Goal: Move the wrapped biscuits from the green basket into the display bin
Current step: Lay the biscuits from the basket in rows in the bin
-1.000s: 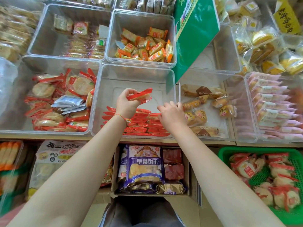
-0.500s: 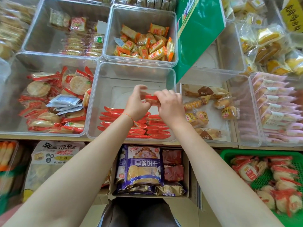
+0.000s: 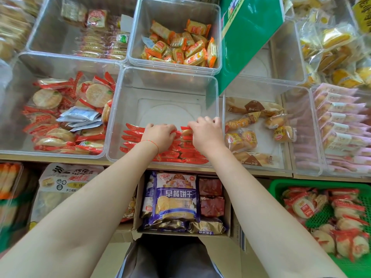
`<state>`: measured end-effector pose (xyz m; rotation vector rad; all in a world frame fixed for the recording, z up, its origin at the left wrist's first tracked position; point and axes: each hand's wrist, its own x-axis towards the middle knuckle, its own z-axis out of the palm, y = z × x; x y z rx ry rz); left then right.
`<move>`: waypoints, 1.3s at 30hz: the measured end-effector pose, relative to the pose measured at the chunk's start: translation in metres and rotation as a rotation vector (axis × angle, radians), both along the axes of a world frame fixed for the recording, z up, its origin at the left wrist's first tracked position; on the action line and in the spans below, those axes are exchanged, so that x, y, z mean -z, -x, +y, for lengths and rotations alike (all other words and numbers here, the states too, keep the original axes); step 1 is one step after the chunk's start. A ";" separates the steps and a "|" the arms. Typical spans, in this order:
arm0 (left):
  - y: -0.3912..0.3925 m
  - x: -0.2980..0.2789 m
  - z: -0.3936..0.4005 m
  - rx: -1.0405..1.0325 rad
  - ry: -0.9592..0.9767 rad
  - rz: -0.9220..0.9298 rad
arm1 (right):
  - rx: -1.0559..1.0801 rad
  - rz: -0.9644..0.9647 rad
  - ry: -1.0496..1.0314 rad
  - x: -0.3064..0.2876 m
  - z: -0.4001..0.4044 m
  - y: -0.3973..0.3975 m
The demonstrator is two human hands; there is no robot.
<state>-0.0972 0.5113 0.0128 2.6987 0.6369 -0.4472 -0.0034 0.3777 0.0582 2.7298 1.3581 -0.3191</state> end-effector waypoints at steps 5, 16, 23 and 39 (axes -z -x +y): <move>0.001 -0.004 -0.003 0.002 0.006 0.027 | 0.001 0.081 0.124 0.008 0.003 0.007; 0.022 -0.052 -0.022 -0.164 0.122 -0.322 | 0.047 0.085 -0.278 -0.009 -0.020 0.026; 0.024 -0.103 -0.078 -0.091 0.428 -0.132 | 0.262 0.145 -0.468 -0.032 -0.085 0.057; -0.056 -0.034 -0.326 -0.262 0.739 0.081 | 0.647 0.476 -0.227 0.031 -0.360 -0.039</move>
